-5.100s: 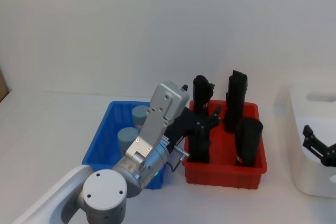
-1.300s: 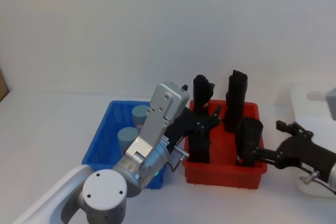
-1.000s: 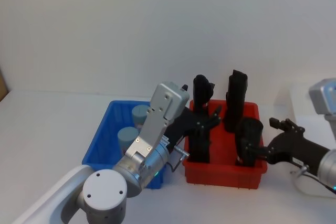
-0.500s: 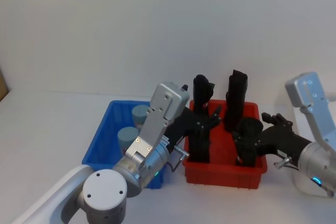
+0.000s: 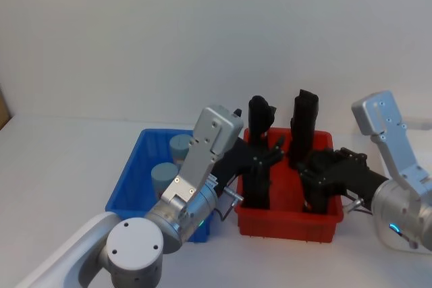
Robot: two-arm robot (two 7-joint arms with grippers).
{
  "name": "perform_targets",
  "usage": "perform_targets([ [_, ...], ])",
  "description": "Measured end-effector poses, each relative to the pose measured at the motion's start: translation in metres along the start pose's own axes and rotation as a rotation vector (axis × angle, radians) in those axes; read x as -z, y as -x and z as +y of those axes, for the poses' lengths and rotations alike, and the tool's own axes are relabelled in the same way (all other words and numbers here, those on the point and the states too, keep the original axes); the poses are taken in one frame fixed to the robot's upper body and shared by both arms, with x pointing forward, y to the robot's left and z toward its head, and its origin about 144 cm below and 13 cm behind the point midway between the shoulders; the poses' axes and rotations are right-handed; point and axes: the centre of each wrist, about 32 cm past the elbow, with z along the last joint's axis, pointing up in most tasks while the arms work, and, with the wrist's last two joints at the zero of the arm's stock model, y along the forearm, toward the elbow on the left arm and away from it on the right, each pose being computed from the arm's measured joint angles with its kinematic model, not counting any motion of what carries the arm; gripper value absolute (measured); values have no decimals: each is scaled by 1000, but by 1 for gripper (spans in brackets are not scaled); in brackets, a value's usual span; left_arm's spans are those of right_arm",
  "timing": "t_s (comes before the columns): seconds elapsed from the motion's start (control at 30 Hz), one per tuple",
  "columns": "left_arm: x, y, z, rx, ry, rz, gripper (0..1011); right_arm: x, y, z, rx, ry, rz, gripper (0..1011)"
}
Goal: Pick the cotton swabs from the blue box and place them into the white box.
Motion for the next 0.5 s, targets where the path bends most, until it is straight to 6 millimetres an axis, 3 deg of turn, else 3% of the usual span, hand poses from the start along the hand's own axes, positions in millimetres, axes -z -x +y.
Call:
perform_targets([
  [0.17, 0, 0, 0, 0, 0, 0, 1004, -1, 1, 2, 2, 2, -1, 494],
  [0.5, 0, 0, 0, 0, 0, 0, 1004, -3, 1, 2, 6, -11, -1, 458],
])
